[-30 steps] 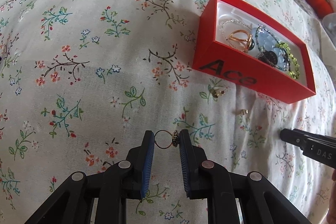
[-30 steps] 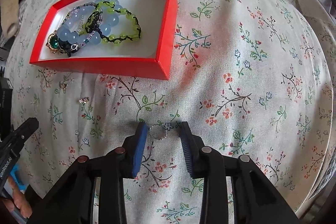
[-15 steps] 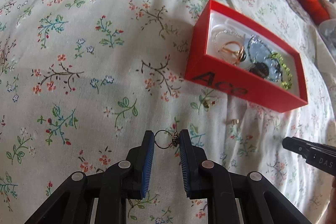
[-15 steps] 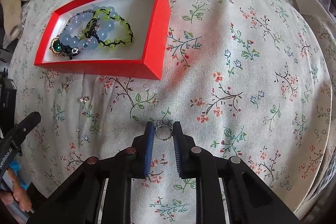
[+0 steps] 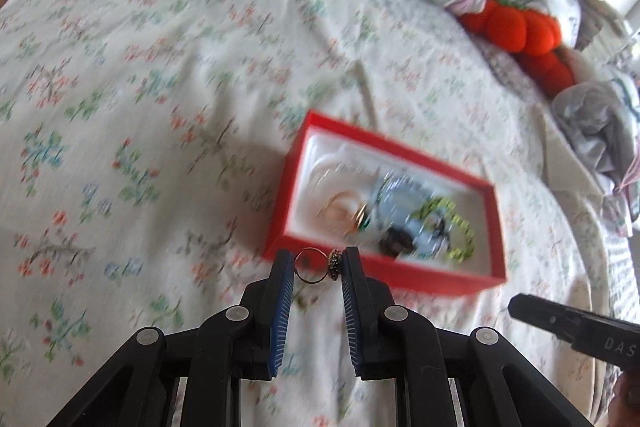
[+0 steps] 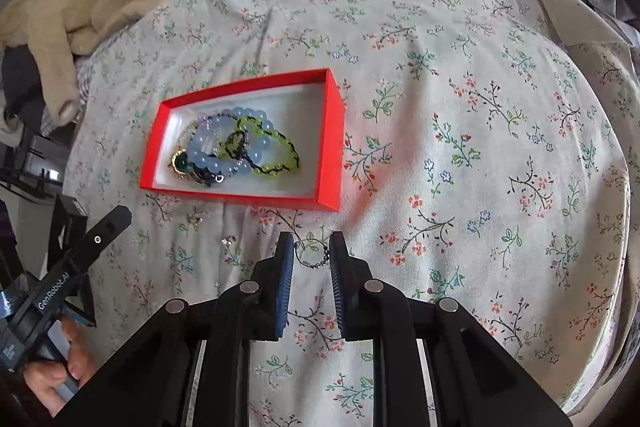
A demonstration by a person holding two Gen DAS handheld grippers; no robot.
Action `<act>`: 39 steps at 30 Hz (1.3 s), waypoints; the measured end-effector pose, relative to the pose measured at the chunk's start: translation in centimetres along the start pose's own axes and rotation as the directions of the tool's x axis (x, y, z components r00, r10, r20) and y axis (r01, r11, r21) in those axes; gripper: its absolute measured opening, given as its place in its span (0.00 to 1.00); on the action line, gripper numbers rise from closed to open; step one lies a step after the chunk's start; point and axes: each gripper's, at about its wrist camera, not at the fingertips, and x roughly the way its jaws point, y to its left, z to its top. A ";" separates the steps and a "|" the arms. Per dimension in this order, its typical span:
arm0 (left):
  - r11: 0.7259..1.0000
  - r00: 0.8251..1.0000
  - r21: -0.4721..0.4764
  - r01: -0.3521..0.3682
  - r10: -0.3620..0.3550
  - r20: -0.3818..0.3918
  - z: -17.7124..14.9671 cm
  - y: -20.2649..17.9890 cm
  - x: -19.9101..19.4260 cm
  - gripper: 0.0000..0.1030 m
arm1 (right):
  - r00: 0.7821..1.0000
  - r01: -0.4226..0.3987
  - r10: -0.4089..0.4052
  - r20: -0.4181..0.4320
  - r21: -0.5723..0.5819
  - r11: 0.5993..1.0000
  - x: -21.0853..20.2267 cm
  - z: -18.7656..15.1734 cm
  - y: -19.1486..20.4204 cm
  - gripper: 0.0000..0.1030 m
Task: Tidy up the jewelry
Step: 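Carry the earring and silver ring into the red box and open both tools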
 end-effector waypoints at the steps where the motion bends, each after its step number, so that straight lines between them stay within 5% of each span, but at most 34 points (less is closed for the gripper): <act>1: 1.000 1.000 0.007 0.003 -0.003 0.010 0.2 -0.2 0.4 0.18 | 1.000 0.001 -0.001 0.013 -0.001 1.000 -0.1 0.0 0.4 0.19; 13: 1.000 1.000 -0.014 0.003 -0.003 -0.010 1.3 -1.3 3.0 0.20 | 0.997 -0.042 0.041 0.061 0.017 0.999 0.7 2.4 1.2 0.19; 17: 1.000 1.000 -0.004 -0.012 0.012 -0.001 1.0 -1.6 2.6 0.42 | 0.996 -0.056 0.053 0.072 0.035 0.998 1.0 2.8 1.3 0.19; 33: 0.992 0.991 0.015 -0.126 0.126 -0.048 -0.6 0.6 0.5 0.59 | 0.992 -0.088 0.082 0.097 0.055 0.995 2.2 3.7 1.8 0.20; 39: 0.988 0.984 0.032 -0.153 0.155 -0.091 -1.1 1.1 0.7 0.60 | 0.987 -0.093 0.087 0.135 0.036 0.995 1.8 3.9 1.8 0.43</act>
